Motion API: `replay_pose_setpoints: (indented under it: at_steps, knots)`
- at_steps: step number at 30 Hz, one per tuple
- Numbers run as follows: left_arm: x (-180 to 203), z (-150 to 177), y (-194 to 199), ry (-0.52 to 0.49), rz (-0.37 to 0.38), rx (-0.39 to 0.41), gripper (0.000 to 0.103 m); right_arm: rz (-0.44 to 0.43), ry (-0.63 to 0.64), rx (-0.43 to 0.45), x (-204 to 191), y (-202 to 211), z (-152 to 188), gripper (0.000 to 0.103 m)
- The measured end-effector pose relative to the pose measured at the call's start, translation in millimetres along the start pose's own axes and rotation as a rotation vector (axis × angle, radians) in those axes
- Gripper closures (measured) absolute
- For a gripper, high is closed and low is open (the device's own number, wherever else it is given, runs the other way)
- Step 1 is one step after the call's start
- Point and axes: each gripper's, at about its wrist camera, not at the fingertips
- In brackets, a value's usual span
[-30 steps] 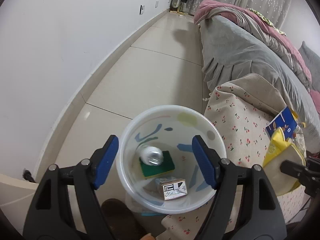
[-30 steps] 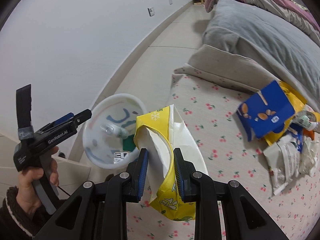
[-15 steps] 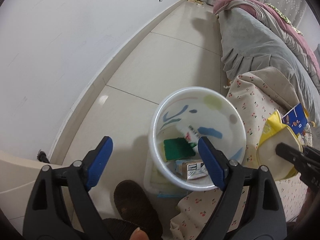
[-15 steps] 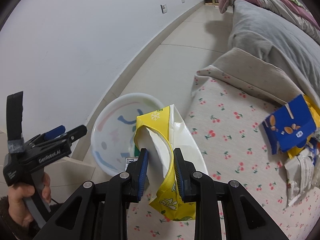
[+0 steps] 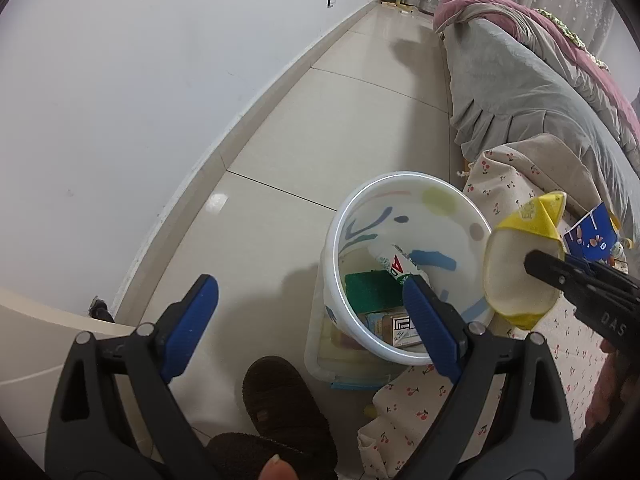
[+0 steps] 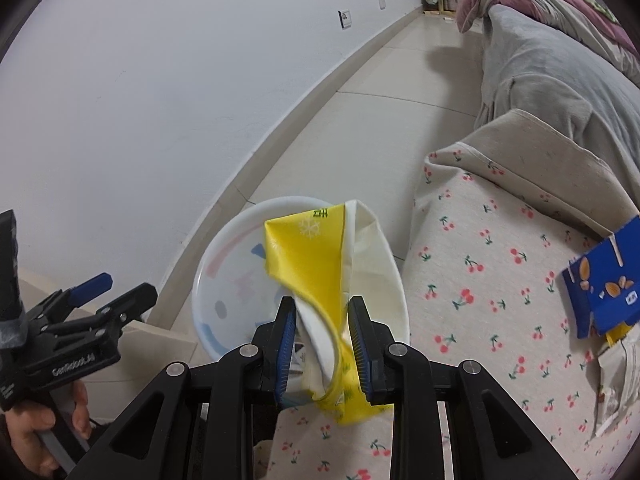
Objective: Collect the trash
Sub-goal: 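Lower the yellow tissue pack into the bin and open the right tool, then move both tools back over the trash on the bed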
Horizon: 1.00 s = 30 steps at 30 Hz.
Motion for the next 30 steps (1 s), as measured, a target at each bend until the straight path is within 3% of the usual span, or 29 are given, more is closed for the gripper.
replay_pose_setpoints:
  at_steps: [3, 5, 7, 9, 21, 30]
  knots:
    - [-0.3, 0.5, 0.4, -0.001, 0.004, -0.001, 0.010, -0.015, 0.001, 0.015, 0.7, -3.8, -1.8, 0.072]
    - [-0.1, 0.6, 0.8, -0.001, 0.004, -0.002, 0.009, -0.022, -0.010, 0.017, 1.7, -2.5, -2.1, 0.066]
    - [0.7, 1.0, 1.7, -0.003, 0.006, -0.002, 0.009, -0.027, -0.018, 0.030, 3.4, 1.3, -2.5, 0.045]
    - [1.8, 1.5, 2.6, -0.005, 0.008, -0.003, 0.009, -0.023, -0.017, 0.054, 3.0, 9.6, -2.1, 0.040]
    - [18.3, 3.0, 10.3, -0.033, 0.032, 0.001, 0.009, 0.026, -0.015, 0.072, 13.7, 50.5, 12.9, 0.039]
    - [49.9, 3.1, 17.3, -0.075, 0.068, 0.002, 0.009, 0.084, -0.072, 0.083, 51.4, 87.0, 31.6, 0.036]
Point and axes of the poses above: each gripper's, at about its wrist camera, not at the fingertips, and y roughly against the way its jaws point, x to its right, z to its underside, and after that the axes turned 8 degrees about -z, right-handed
